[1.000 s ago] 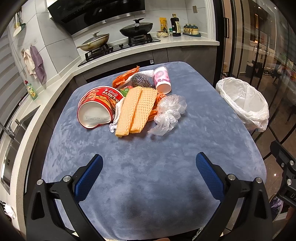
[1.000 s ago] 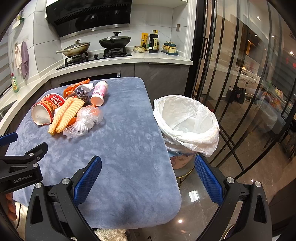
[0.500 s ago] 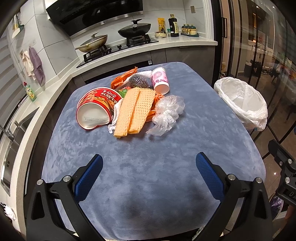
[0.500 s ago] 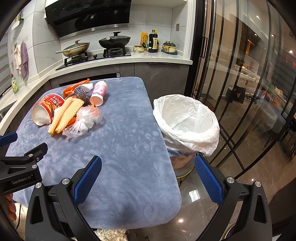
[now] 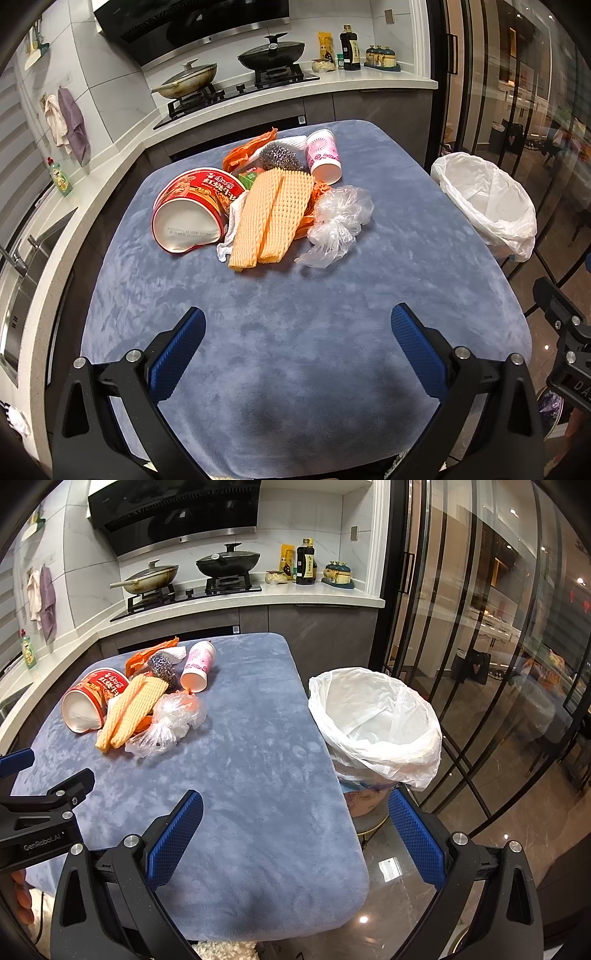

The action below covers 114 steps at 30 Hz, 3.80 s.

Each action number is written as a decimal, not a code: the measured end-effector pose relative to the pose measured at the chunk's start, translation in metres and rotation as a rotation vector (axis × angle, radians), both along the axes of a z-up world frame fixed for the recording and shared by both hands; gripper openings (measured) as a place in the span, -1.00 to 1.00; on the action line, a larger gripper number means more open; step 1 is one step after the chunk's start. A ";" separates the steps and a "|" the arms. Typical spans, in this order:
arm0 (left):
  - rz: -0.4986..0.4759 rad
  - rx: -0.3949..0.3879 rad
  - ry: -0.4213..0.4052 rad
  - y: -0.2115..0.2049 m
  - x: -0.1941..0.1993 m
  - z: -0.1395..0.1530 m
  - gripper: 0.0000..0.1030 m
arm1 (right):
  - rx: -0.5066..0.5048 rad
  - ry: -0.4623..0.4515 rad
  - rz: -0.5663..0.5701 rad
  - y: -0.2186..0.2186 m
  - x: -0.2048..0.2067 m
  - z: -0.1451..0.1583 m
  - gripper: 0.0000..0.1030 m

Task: Collect trash
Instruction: 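Grasp the red noodle bowl rim with the left tool while the right tool grasps the plastic bag, then carry the bowl and bag to the bin and open both tools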

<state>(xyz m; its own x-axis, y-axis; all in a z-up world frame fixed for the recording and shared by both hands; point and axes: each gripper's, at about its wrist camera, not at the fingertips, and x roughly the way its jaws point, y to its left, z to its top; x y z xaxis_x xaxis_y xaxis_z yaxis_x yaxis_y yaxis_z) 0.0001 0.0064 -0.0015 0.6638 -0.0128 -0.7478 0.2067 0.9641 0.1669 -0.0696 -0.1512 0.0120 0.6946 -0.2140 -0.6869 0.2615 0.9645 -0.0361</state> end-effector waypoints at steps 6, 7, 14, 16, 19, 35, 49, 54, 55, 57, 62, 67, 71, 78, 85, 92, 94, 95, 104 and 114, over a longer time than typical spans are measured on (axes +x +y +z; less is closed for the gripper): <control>0.001 -0.007 0.015 0.004 0.007 -0.005 0.87 | 0.002 0.007 -0.008 0.001 0.009 -0.003 0.87; 0.000 -0.009 0.019 0.004 0.008 -0.006 0.87 | 0.003 0.011 -0.012 0.001 0.011 -0.004 0.87; 0.007 -0.022 0.035 0.013 0.021 -0.014 0.87 | -0.001 0.026 -0.015 0.005 0.026 -0.010 0.87; 0.020 -0.028 0.030 0.018 0.027 -0.016 0.87 | 0.003 0.029 -0.009 0.008 0.032 -0.013 0.87; 0.045 -0.041 0.022 0.028 0.037 -0.017 0.87 | 0.007 0.028 0.012 0.018 0.049 -0.018 0.87; 0.222 -0.121 0.003 0.104 0.103 -0.021 0.86 | 0.078 0.022 0.149 0.079 0.147 -0.040 0.87; 0.356 -0.235 0.039 0.152 0.165 -0.024 0.87 | 0.120 0.100 0.190 0.103 0.209 -0.080 0.31; 0.314 -0.247 0.048 0.136 0.172 -0.026 0.85 | 0.130 0.114 0.207 0.108 0.216 -0.087 -0.02; 0.310 -0.252 0.048 0.134 0.174 -0.027 0.80 | 0.132 0.114 0.211 0.108 0.217 -0.087 -0.05; 0.301 -0.262 0.054 0.129 0.177 -0.029 0.62 | 0.130 0.113 0.217 0.109 0.216 -0.086 -0.18; 0.295 -0.282 0.074 0.124 0.186 -0.035 0.11 | 0.150 0.110 0.229 0.108 0.212 -0.084 -0.31; 0.289 -0.285 0.103 0.120 0.192 -0.045 -0.44 | 0.173 0.104 0.232 0.105 0.209 -0.080 -0.34; 0.271 -0.287 0.078 0.117 0.186 -0.040 -0.83 | 0.180 0.093 0.237 0.103 0.204 -0.073 -0.36; 0.254 -0.304 0.044 0.120 0.176 -0.025 -0.87 | 0.176 0.045 0.234 0.096 0.190 -0.054 -0.40; 0.219 -0.306 -0.021 0.118 0.159 0.005 -0.89 | 0.179 -0.011 0.212 0.085 0.182 -0.033 -0.41; 0.161 -0.319 -0.097 0.108 0.142 0.043 -0.91 | 0.180 -0.061 0.185 0.071 0.169 -0.012 -0.41; 0.128 -0.322 -0.116 0.099 0.138 0.055 -0.91 | 0.179 -0.083 0.170 0.062 0.163 -0.006 -0.41; 0.114 -0.323 -0.122 0.095 0.137 0.059 -0.91 | 0.178 -0.091 0.161 0.058 0.161 -0.003 -0.41; -0.156 -0.371 -0.139 0.001 0.128 0.096 -0.91 | 0.178 -0.156 -0.033 -0.031 0.131 0.014 -0.41; -0.498 -0.410 -0.074 -0.150 0.121 0.089 -0.90 | 0.156 -0.147 -0.257 -0.144 0.103 0.003 -0.41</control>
<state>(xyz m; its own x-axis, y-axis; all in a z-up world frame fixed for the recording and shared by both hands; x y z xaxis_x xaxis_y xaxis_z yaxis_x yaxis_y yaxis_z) 0.1214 -0.1440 0.0875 0.5545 -0.6069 -0.5693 0.6473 0.7445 -0.1632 0.0336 -0.2948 0.0149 0.7259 -0.2954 -0.6211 0.4882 0.8574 0.1627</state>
